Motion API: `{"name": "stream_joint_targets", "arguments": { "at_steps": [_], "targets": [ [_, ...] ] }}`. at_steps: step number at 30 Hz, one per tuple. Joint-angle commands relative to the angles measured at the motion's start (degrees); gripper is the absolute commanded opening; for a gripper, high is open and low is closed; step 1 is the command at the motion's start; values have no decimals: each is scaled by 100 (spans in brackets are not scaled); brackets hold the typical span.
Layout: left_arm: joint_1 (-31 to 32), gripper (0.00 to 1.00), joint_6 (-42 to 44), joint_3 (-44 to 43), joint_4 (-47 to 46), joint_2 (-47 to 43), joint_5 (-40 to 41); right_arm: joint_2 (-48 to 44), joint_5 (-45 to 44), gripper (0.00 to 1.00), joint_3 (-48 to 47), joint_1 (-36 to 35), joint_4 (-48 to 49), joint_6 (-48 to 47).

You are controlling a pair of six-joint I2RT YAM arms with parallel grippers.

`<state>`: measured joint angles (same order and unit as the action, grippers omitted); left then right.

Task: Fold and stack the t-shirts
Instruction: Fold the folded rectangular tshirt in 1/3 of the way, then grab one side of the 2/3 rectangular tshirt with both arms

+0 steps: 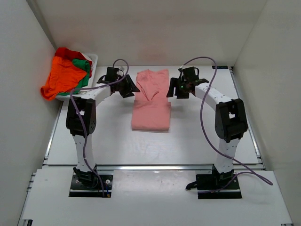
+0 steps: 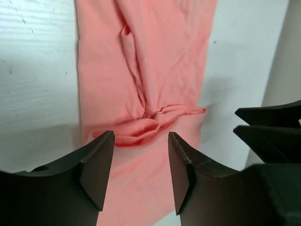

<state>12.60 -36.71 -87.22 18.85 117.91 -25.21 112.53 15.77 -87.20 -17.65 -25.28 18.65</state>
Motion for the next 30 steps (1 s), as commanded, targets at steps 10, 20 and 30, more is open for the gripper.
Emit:
{"name": "stream_joint_targets", "arguments": {
  "at_steps": [10, 20, 30],
  "targets": [
    [39, 63, 76, 3103, -619, -2693, 313, -2234, -672, 68, 2721, -299, 1155, 893],
    [1191, 65, -1321, 5487, -1832, -4223, 2028, -3238, -1242, 65, 4492, -1179, 2009, 2457],
    [1148, 66, -1884, 5734, -2483, -4197, 2512, -3158, -1094, 62, 5002, -1215, 2756, 3179]
  ]
}}
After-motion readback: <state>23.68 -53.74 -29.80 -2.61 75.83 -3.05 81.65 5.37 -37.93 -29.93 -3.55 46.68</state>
